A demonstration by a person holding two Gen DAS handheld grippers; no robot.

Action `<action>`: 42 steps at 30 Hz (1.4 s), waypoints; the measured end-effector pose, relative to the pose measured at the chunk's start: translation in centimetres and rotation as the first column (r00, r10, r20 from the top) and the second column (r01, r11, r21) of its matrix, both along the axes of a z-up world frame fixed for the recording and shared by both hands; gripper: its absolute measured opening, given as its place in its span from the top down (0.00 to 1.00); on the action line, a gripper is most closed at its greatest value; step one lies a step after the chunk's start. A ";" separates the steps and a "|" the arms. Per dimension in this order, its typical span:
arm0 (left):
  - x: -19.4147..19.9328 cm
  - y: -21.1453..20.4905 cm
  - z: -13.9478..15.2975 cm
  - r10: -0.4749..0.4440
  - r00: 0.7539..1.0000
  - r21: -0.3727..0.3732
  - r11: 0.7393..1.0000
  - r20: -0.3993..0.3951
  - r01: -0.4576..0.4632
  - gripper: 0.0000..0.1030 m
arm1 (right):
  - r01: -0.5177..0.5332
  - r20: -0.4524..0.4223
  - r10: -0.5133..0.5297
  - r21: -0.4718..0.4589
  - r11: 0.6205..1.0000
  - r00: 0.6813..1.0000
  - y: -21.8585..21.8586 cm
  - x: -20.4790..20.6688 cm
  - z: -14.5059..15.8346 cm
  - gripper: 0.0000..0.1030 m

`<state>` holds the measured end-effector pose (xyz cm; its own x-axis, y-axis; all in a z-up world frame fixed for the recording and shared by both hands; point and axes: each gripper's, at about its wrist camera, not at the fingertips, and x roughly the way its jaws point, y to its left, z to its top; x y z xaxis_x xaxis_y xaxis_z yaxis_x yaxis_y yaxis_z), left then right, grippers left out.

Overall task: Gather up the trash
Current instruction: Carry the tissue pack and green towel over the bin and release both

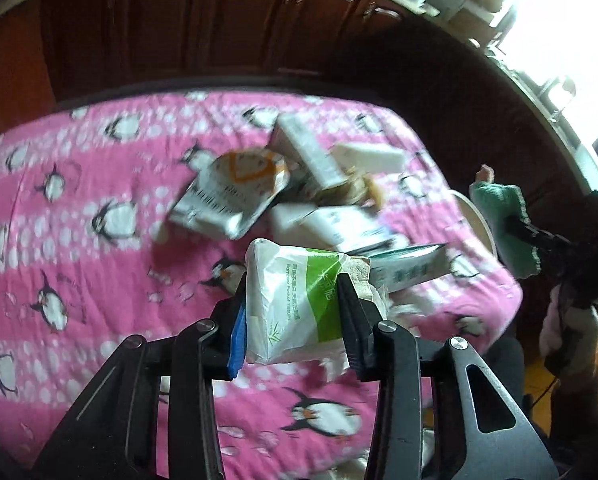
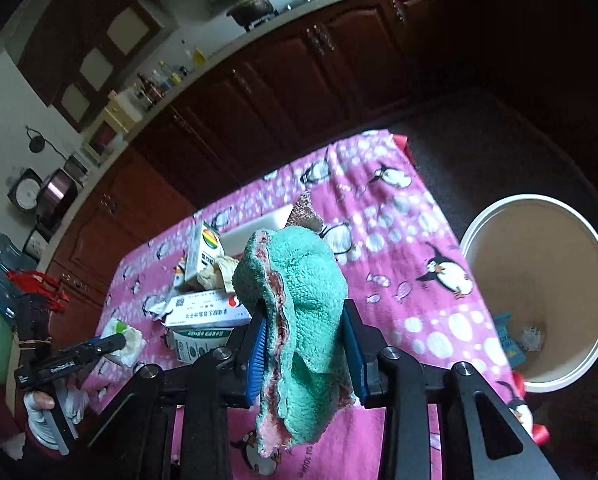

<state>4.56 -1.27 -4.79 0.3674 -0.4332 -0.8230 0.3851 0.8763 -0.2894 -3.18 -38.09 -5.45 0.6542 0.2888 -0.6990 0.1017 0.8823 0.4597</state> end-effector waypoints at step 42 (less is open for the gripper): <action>1.5 -30.3 2.7 -0.403 0.912 0.101 0.913 0.077 0.395 0.64 | 0.359 -0.065 -0.365 -0.094 0.929 0.929 -14.8 -4.5 -2.2 0.68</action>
